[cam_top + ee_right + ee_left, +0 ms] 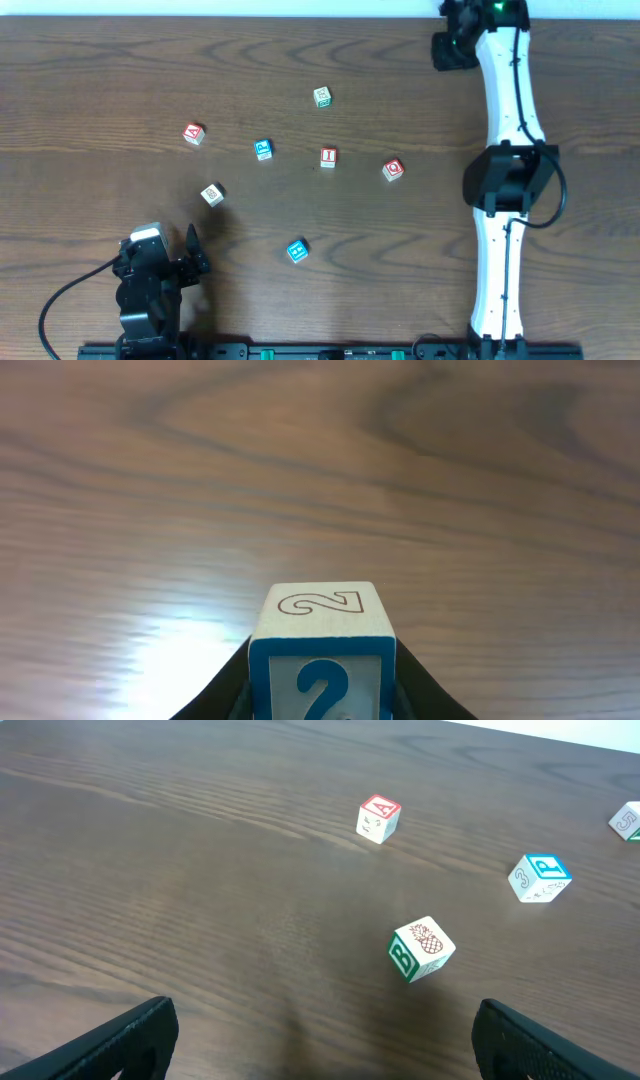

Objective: Spell out Ai2
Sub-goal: 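Carry the blue '2' block beside the 'I' block with the right gripper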

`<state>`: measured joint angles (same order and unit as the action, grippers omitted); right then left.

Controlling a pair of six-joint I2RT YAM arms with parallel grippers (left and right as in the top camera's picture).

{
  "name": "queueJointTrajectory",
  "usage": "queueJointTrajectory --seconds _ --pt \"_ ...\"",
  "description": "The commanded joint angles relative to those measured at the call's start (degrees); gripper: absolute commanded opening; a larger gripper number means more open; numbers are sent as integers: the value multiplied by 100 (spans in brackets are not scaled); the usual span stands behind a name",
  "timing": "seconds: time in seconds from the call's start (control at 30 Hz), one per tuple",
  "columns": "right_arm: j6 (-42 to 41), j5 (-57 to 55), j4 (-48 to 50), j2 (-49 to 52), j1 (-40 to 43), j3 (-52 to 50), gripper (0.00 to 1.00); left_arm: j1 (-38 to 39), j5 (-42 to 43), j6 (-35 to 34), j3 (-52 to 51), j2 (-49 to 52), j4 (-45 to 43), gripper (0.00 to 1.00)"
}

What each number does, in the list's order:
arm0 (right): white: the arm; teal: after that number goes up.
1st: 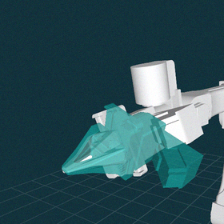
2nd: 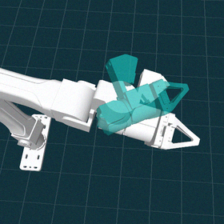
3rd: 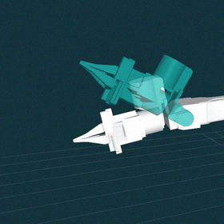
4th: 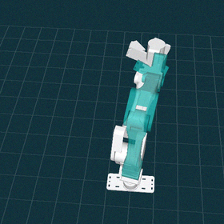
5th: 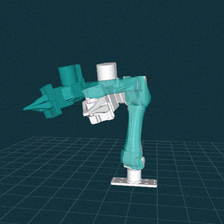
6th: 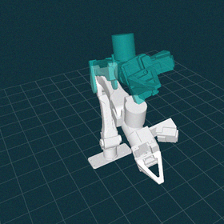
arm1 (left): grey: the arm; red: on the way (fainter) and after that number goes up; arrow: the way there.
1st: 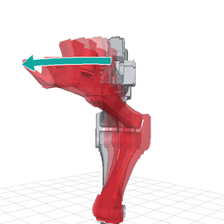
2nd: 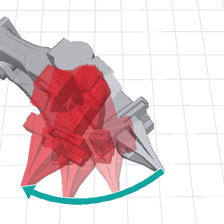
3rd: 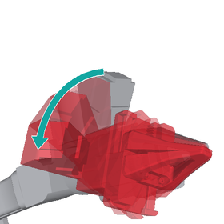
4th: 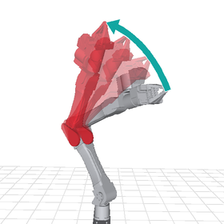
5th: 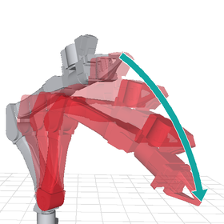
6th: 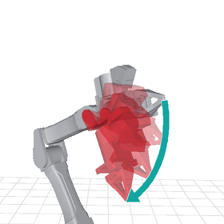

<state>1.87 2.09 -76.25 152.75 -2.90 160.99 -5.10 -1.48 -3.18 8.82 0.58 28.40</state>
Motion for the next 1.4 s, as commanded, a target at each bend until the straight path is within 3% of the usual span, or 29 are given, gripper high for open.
queueJointTrajectory --seconds 0.0,0.37,0.5,0.63,0.73,0.87,0.97,1.07,1.2,1.37 --pt "-229 118 -291 2 -448 439 21 -13 2 -66 -94 -33 0 95" --pt "-957 114 -730 -17 -1665 597 12 -13 2 -66 -94 -33 0 95" --pt "-1392 103 -863 -31 -1893 595 2 -13 2 -66 -94 -33 -2 95" --pt "-1661 -855 -782 -352 -2251 299 2 -13 2 -66 -94 -33 0 95" --pt "-1661 -1178 -240 -1036 -2509 -721 2 -13 2 -66 -94 -33 0 95" --pt "-1937 -1174 1117 -2277 -2767 -3034 2 -13 2 -66 -94 -33 -2 96" --pt "-2411 -1174 2076 -3211 -2909 -4920 2 -13 2 -66 -94 -33 -2 95" --pt "-2977 -1117 2402 -3716 -2929 -6092 1 -13 2 -66 -94 -33 0 95" --pt "-3298 -640 2721 -4044 -2922 -7232 1 -13 2 -66 -94 -33 0 95" --pt "-3340 -413 2789 -4065 -2889 -7777 1 -13 2 -66 -94 -33 0 95"
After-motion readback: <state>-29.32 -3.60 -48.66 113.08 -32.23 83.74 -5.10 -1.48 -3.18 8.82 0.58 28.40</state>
